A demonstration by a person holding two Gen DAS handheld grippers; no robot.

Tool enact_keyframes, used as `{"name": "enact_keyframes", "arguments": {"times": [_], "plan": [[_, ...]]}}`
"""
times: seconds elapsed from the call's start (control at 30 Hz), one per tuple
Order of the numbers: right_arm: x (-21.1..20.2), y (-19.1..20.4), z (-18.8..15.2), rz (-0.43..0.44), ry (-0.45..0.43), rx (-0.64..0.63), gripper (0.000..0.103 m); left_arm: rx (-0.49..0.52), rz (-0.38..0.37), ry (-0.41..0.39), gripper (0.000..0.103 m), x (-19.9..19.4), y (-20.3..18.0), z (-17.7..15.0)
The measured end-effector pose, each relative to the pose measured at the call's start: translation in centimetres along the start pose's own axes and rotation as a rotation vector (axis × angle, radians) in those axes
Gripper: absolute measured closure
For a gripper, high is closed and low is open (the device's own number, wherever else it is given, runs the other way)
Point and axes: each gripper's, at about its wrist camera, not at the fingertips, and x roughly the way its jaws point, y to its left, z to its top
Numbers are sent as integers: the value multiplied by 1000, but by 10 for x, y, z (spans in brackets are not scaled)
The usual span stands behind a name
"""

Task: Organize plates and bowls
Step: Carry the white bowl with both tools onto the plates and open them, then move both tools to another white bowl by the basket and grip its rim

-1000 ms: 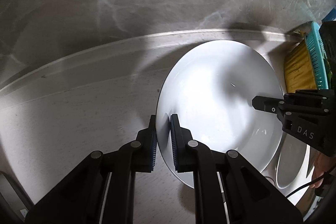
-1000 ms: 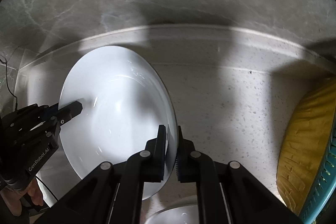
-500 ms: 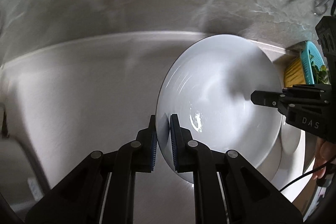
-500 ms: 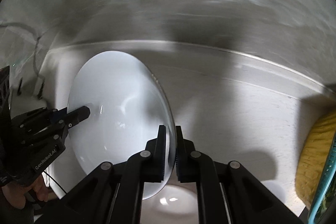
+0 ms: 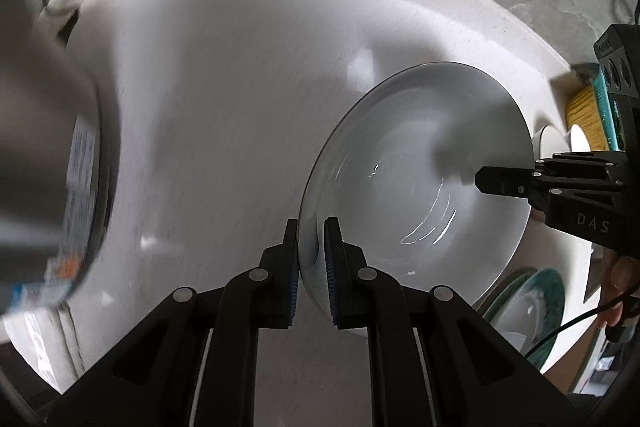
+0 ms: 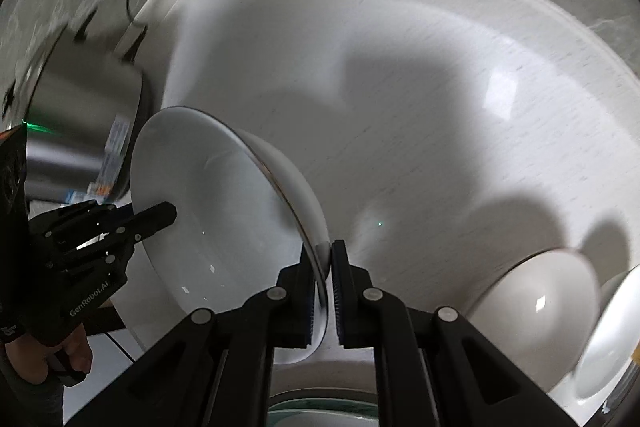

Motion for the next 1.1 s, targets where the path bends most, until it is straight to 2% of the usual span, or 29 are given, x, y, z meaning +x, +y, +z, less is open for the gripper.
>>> {"name": "enact_keyframes", "arguments": {"times": [0.13,0.37,0.47,0.57,0.67,0.8,0.83,0.87,0.9,0.93,0.97,1.0,1.07,1.1], "plan": [[9,10,-12,-3,28,-6,93,-27,-5,15,93,-1,17,-31],[15,19,-21,-6,35,-8,93,-44,-14,36,93,6,34,-55],[21,20,-20,-12,37,-3,93,-43,-14,32,93,10,36,-59],[24,21,-18,-12,31,3,94,-40,-12,24,93,15,34,-45],[29,24,-17,-11,36,3,92,-32,-5,14,93,14,35,-46],[22,21,-19,7,-3,31,89,-40,4,-5,92,12,30,-34],[14,20,-19,12,-25,43,84,-50,6,-21,92,6,32,-35],[7,19,-20,11,-45,46,65,-55,13,-29,87,0,31,-34],[-6,18,-23,4,-84,49,54,-63,21,-48,82,-9,33,-35],[-18,16,-26,1,-121,52,40,-72,17,-71,69,-18,37,-31],[-28,13,-30,5,-150,56,38,-82,-3,-102,50,-31,39,-26],[-42,9,-36,17,-186,67,38,-84,-19,-124,41,-42,39,-24],[-77,-11,-56,57,-289,123,38,-64,-75,-185,37,-68,26,-14],[-96,-26,-70,60,-348,165,38,-31,-112,-207,30,-82,11,-5]]}}
